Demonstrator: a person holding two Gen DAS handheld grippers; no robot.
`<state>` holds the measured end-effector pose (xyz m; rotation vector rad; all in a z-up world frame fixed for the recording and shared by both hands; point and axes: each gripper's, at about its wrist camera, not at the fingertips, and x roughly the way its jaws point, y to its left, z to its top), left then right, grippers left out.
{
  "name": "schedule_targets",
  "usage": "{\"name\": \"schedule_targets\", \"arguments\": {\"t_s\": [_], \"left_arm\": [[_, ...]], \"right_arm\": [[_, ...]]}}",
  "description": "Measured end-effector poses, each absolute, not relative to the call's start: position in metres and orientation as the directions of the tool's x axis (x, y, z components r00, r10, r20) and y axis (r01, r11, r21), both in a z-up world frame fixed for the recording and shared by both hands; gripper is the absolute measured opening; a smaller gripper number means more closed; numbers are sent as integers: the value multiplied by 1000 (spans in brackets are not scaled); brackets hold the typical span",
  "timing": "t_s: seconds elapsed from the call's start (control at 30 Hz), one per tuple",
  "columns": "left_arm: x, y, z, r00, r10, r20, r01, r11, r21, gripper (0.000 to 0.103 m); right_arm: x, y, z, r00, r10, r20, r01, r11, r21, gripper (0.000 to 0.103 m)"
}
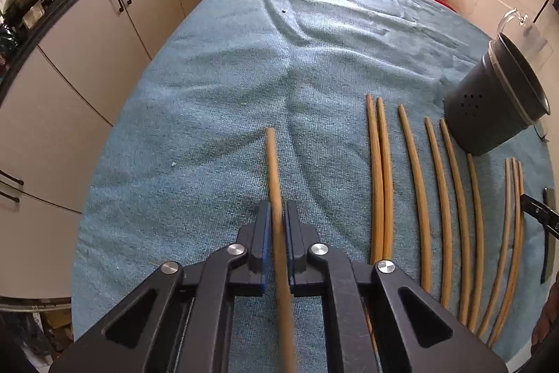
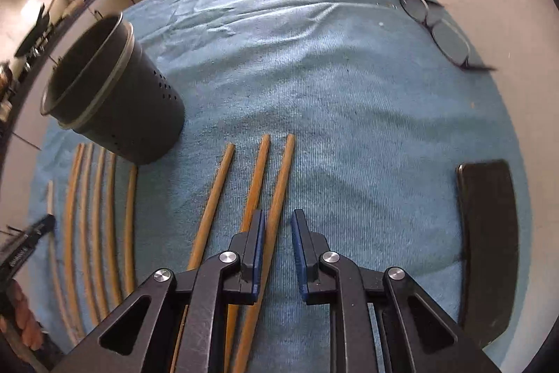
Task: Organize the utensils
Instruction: 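Lower the right tool onto a wooden chopstick and close it while the left tool grasps another, then lift the right tool's chopstick upright toward the black holder while the left tool carries its own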
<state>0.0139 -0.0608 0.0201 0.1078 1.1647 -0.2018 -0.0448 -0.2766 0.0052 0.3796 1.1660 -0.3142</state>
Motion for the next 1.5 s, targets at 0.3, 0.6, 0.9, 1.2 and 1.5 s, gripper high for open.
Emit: {"name": "schedule_targets", "arguments": {"t_s": [0.3, 0.6, 0.9, 1.2, 1.5], "left_arm": [[2, -43, 51, 427, -248, -869, 236, 959, -157, 6], [-41, -34, 123, 575, -332, -748, 287, 938, -195, 6], [-67, -29, 164, 629, -383, -677, 323, 920, -220, 6], [-69, -39, 184, 633, -410, -657, 355, 908, -224, 6], [-60, -59, 208, 630, -444, -637, 391, 890, -234, 6]], "right_arm": [[-79, -289, 33, 503, 16, -864, 444, 853, 274, 7], [-136, -262, 110, 741, -2, -671, 320, 880, 351, 7], [-171, -247, 143, 841, -24, -540, 272, 882, 384, 7], [-179, -256, 155, 865, -20, -501, 261, 871, 416, 7], [-174, -269, 176, 886, 10, -465, 237, 850, 470, 7]]}}
